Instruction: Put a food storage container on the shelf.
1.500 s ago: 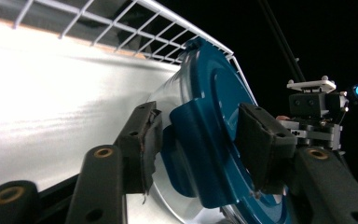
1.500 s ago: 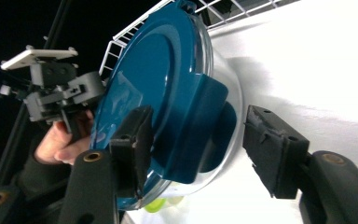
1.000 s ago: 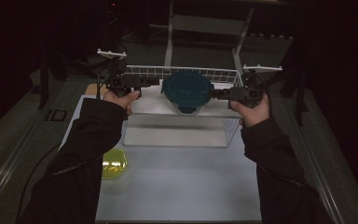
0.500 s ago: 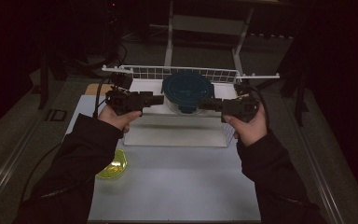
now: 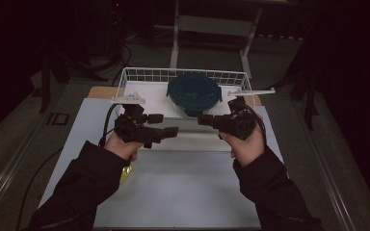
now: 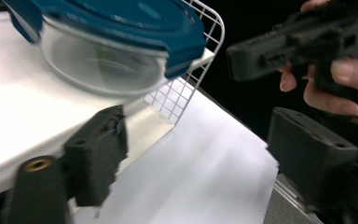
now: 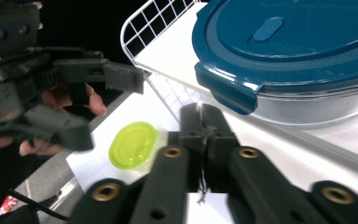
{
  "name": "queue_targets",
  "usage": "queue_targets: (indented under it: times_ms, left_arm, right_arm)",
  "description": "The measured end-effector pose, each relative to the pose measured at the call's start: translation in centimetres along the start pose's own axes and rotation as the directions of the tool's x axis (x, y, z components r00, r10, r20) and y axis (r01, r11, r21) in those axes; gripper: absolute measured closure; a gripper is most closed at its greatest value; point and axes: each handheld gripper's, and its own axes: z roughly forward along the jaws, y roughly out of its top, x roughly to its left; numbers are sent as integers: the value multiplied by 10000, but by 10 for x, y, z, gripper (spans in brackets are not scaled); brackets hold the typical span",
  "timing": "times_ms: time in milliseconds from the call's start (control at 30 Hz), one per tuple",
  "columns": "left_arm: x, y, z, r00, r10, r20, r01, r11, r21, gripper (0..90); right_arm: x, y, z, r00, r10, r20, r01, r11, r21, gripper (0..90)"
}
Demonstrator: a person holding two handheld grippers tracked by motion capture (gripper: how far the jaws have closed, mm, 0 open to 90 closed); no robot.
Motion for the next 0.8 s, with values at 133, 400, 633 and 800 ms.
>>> queue_targets:
  times_ms: [133, 400, 633, 800]
  left_arm:
    - [-4, -15, 1, 9998, 199, 34, -199, 9998, 43, 104]
    - [-16, -39, 0, 9936, 1040, -442, -1043, 9945, -49, 0]
    - [-23, -62, 1, 9883, 1379, -651, -1384, 9904, -34, 0]
    - [-21, -71, 0, 9894, 1289, -676, -1298, 9915, -93, 0]
  right_arm:
    - [1, -2, 3, 9999, -63, 80, 63, 10000, 51, 897]
    - [-7, -6, 11, 9993, 188, 320, -193, 9997, 142, 898]
    - [-12, -4, 17, 9981, 287, 551, -296, 9994, 156, 898]
    - [-17, -1, 19, 9969, 412, 664, -416, 9991, 47, 898]
